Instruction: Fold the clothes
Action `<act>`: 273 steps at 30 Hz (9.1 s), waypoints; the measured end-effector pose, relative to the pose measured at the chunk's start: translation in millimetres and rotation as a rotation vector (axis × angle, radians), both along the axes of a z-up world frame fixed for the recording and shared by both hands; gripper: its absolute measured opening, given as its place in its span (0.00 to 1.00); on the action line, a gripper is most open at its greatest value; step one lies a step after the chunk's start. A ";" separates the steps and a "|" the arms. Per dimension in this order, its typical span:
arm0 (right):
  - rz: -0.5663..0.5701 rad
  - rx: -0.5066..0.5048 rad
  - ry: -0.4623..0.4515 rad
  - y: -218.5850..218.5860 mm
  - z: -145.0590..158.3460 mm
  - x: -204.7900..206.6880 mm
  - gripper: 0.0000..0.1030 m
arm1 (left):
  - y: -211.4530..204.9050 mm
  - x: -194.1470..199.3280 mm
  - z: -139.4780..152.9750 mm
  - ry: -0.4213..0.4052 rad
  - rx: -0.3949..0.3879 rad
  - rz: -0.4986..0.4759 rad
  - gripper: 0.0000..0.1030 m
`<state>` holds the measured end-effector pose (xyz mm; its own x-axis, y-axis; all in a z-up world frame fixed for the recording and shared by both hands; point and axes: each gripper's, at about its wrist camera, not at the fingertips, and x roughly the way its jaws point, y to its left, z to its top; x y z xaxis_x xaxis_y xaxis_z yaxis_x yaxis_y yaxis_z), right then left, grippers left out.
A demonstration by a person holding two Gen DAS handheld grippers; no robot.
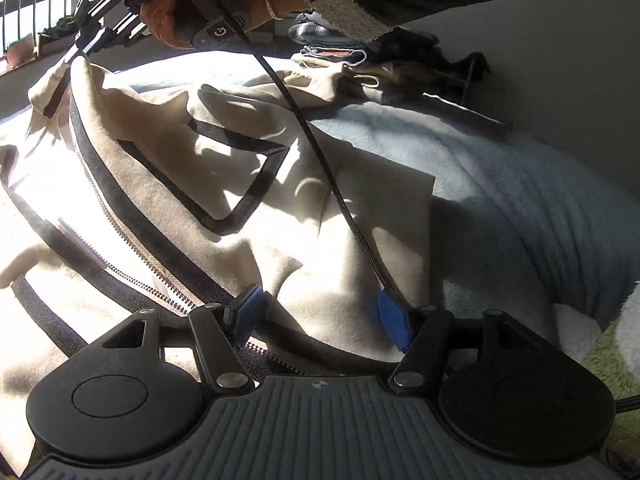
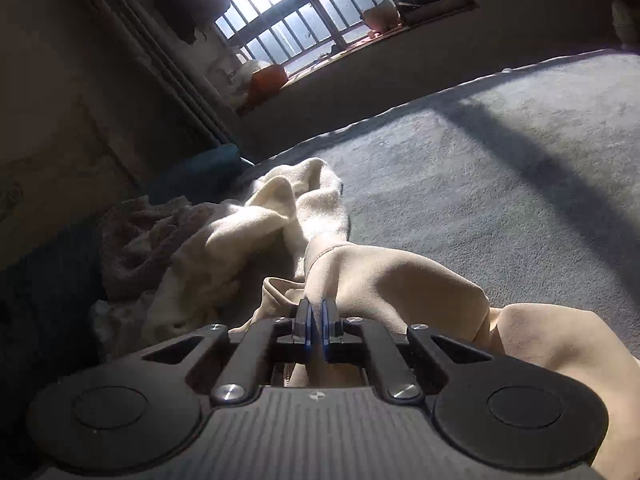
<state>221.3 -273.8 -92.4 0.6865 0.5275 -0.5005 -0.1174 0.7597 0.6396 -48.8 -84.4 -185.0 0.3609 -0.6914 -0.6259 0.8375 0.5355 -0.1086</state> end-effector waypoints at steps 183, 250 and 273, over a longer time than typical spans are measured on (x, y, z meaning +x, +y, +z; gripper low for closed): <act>0.289 -0.334 -0.116 -18.3 -88.1 -90.8 0.28 | 15.6 164.9 26.2 0.269 -0.246 0.769 0.05; -0.034 0.371 0.378 -65.6 -118.5 95.2 0.08 | -35.5 136.5 16.5 0.036 -0.246 0.645 0.07; 0.571 -1.150 -0.395 79.0 -36.9 -37.4 0.27 | -47.1 139.3 8.9 0.024 -0.200 0.633 0.07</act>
<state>183.9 -194.8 -129.3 0.7134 0.2033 -0.6706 -0.6229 0.6224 -0.4739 90.5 -131.5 -176.1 0.7233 -0.4544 -0.5200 0.3642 0.8908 -0.2717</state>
